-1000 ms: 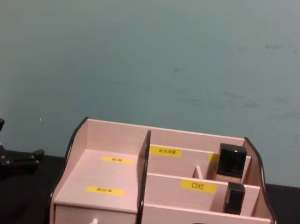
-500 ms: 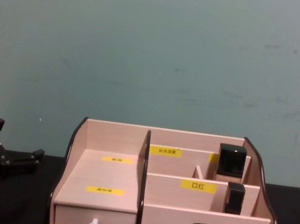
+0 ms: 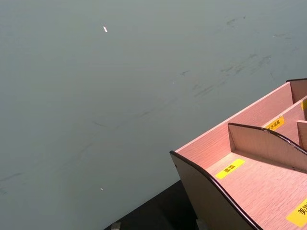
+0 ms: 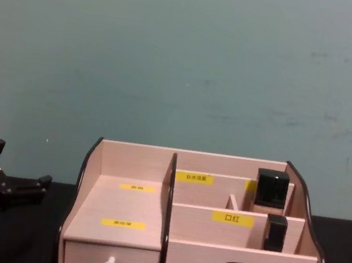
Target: Pick up the facial cleanser and watermelon frost from the table and place them into the tiered storage box.
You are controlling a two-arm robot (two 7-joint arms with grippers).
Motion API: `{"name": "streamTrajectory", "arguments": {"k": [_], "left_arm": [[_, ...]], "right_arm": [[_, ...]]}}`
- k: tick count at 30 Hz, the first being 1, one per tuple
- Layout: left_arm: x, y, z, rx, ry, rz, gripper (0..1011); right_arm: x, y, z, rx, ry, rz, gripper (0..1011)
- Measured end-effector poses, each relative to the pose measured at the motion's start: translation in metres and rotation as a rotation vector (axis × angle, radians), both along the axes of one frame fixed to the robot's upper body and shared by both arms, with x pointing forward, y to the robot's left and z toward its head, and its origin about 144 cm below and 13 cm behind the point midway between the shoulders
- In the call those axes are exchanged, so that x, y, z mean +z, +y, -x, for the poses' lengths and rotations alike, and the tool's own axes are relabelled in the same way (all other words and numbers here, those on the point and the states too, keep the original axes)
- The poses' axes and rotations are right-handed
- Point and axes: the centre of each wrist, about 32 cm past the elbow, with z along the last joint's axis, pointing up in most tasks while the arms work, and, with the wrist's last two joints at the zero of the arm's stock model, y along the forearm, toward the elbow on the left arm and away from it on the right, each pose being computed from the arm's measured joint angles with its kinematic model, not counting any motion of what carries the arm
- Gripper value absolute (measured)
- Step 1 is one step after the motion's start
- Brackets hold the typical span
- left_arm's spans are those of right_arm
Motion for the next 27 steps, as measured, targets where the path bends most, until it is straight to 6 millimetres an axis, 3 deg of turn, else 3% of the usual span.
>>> {"name": "streamTrajectory", "arguments": {"k": [4, 11, 27], "left_arm": [[0.000, 0.000, 0.000, 0.000, 0.000, 0.000, 1010], [0.000, 0.000, 0.000, 0.000, 0.000, 0.000, 1009], [0.000, 0.000, 0.000, 0.000, 0.000, 0.000, 1010]], "right_arm": [[0.000, 0.000, 0.000, 0.000, 0.000, 0.000, 1002], [0.012, -0.018, 0.010, 0.049, -0.014, -0.042, 1002], [0.087, -0.031, 0.055, 0.278, 0.000, -0.121, 1002]]}}
